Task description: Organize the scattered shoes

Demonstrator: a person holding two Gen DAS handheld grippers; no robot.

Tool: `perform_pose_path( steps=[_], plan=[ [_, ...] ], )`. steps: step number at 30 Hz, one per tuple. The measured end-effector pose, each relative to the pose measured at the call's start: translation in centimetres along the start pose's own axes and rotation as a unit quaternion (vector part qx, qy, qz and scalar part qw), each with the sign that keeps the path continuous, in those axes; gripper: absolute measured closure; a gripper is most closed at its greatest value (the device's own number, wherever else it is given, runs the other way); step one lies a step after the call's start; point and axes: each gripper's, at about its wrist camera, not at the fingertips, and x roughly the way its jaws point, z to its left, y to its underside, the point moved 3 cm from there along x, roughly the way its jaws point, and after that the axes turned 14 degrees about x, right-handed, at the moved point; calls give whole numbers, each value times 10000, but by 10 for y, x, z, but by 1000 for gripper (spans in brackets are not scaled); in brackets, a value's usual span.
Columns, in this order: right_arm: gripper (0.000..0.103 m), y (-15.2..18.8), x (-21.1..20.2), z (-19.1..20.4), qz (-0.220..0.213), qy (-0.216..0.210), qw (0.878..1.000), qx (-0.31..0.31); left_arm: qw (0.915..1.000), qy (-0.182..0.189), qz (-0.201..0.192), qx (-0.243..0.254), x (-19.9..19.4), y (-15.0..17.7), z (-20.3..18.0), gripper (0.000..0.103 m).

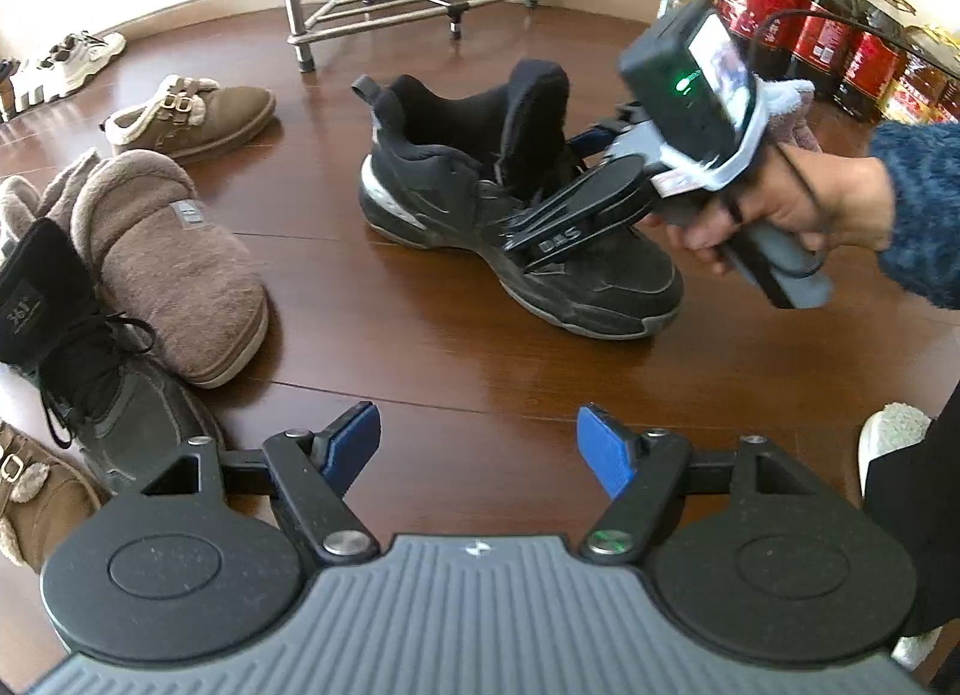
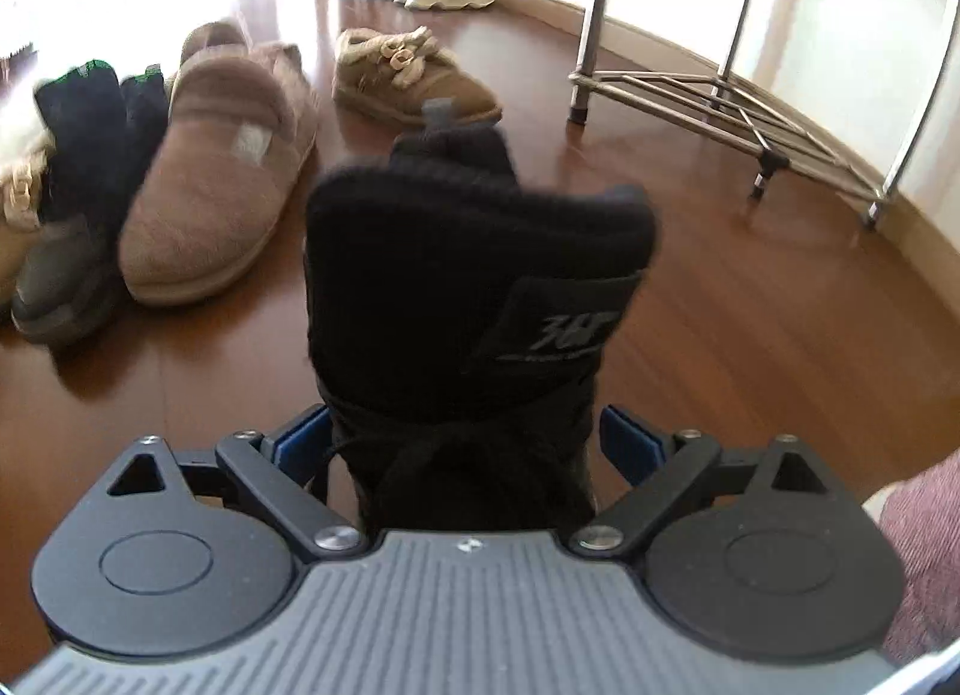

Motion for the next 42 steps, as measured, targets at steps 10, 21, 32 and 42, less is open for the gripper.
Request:
perform_pose_path(
  steps=[10,21,32,42],
  plan=[
    [32,-15,7,-20,-46,-68,9998,-191,9992,-18,134,364,17,-13,1,29],
    [32,-95,77,-112,188,357,9990,-173,9929,9,263,1157,58,-83,-3,29],
    [31,-142,110,-263,588,743,9950,311,9950,-105,317,943,108,-147,-28,29],
    [31,-118,82,-344,571,799,9940,474,9958,71,232,884,142,-197,-71,29]
  ],
)
